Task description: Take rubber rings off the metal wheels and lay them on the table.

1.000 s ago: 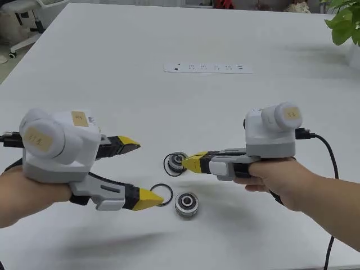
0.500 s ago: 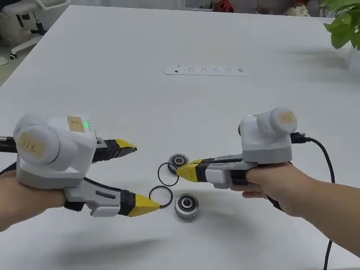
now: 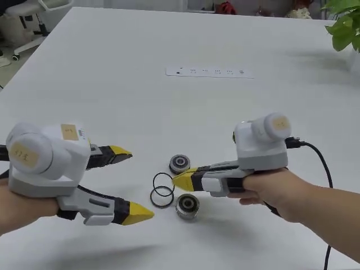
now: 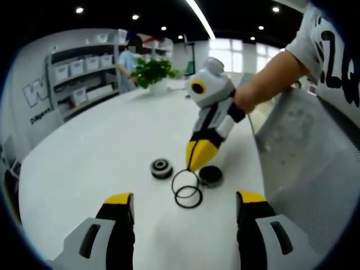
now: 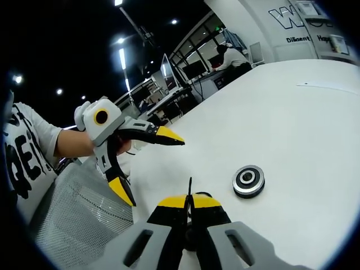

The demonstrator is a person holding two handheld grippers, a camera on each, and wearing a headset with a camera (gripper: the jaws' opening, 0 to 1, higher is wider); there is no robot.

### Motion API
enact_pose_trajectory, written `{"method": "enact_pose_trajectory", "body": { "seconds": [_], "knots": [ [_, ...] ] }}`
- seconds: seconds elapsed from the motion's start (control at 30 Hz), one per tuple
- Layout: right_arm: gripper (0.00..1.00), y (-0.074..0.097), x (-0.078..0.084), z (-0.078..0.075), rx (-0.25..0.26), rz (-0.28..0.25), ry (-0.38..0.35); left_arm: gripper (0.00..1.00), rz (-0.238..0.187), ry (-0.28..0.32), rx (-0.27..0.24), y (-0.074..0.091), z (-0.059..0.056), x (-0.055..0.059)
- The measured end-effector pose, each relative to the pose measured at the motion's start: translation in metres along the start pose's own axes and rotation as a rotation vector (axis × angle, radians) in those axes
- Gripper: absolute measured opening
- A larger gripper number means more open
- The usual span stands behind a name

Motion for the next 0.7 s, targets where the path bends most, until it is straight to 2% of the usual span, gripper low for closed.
{"method": "enact_pose_trajectory", "body": {
  "seconds": [0.7],
  "knots": [
    [0.00,-0.012,0.009,0.000,-0.027,0.065,-0.017,0.75,0.009,0.001,0.002,0.000,0.000,0.004]
  ]
}}
Point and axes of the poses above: the centre of the closed fingertips' face, and the gripper's own axes: y roughly backward along the fingers, z roughly to its left, x roughly out of its underside, the point moved 8 cm from there along y, roughly backward along the fingers, and after that the axes turned 14 degrees about -y, right-handed, at the moved point
